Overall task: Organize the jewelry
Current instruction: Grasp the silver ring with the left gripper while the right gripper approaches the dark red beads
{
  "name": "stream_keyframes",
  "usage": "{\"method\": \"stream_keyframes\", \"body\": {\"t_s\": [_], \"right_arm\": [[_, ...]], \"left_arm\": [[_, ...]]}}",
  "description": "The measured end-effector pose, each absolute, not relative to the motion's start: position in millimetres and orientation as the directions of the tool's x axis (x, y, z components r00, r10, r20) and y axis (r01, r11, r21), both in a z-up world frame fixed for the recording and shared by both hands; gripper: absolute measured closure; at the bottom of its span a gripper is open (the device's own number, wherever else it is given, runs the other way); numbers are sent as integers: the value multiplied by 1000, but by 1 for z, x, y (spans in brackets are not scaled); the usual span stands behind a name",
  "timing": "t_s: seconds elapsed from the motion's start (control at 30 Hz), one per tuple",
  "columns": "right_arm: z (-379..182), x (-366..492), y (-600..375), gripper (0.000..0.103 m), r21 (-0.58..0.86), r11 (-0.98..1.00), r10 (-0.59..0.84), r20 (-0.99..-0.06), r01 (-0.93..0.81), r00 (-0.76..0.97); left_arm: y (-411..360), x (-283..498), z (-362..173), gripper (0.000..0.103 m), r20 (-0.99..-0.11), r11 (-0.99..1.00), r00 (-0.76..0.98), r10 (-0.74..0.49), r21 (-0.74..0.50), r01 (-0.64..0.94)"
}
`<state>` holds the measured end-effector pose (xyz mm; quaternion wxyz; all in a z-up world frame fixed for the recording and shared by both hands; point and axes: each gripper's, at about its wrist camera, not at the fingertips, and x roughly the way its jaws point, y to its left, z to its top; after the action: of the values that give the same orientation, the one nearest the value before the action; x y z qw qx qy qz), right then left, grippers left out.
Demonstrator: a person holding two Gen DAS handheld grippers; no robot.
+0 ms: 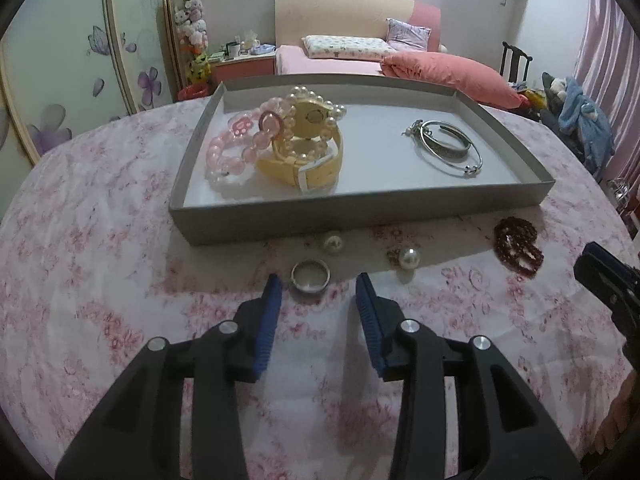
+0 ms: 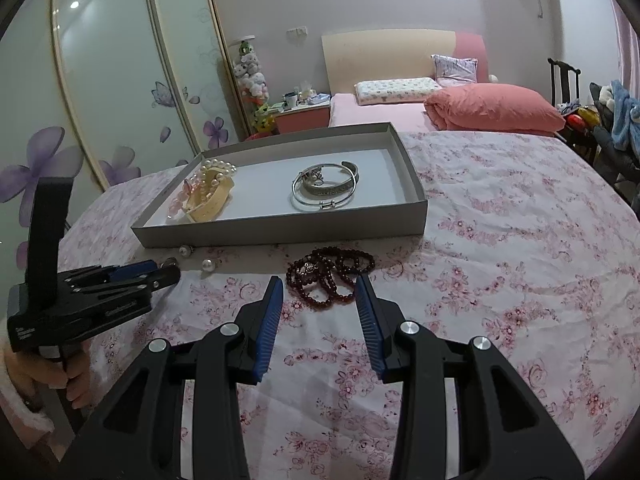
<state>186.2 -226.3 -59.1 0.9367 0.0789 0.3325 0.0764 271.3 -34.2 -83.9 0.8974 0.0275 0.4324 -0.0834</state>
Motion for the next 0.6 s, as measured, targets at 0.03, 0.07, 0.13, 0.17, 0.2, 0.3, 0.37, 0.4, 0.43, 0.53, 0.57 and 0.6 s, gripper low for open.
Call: {"method": "stream_keyframes", "body": {"t_s": [0.03, 0.07, 0.13, 0.17, 0.2, 0.3, 0.37, 0.4, 0.43, 0.53, 0.57, 0.6], "right_arm": [[-59, 186, -228, 64, 202, 975, 197, -612, -90, 766], [-59, 186, -228, 64, 204, 975, 199, -612, -90, 765], [-60, 186, -229, 64, 209, 974, 202, -614, -89, 763], [-61, 187, -230, 64, 213, 973, 202, -615, -87, 762], [-61, 187, -231, 64, 216, 973, 203, -616, -85, 761], [-61, 188, -232, 64, 216, 973, 200, -622, -80, 757], [-62, 189, -231, 64, 213, 974, 198, -631, -78, 750], [-63, 191, -231, 64, 209, 975, 196, -640, -78, 743], [-64, 192, -230, 64, 205, 976, 195, -648, -78, 736], [-70, 199, -227, 64, 195, 978, 192, -682, -78, 706], [-72, 202, -226, 64, 191, 979, 190, -697, -76, 691], [-75, 206, -225, 63, 188, 980, 187, -711, -73, 678]], "left_arm": [[-37, 273, -85, 64, -784, 984, 610, -119, -13, 175], [-39, 275, -85, 64, -785, 985, 610, -108, -1, 173], [-41, 277, -86, 67, -786, 985, 611, -94, 16, 173], [-41, 277, -86, 72, -785, 985, 613, -91, 19, 170], [-40, 277, -86, 81, -784, 986, 615, -85, 22, 165], [-33, 274, -85, 81, -783, 987, 617, -72, 32, 155], [-26, 269, -85, 81, -783, 987, 619, -64, 42, 155], [-20, 264, -85, 81, -783, 987, 620, -58, 50, 155], [-16, 259, -85, 81, -782, 986, 621, -51, 59, 155], [0, 245, -85, 81, -782, 987, 622, -43, 64, 149], [5, 240, -85, 81, -782, 987, 622, -41, 66, 148], [7, 237, -85, 81, -782, 987, 622, -41, 66, 148]]}}
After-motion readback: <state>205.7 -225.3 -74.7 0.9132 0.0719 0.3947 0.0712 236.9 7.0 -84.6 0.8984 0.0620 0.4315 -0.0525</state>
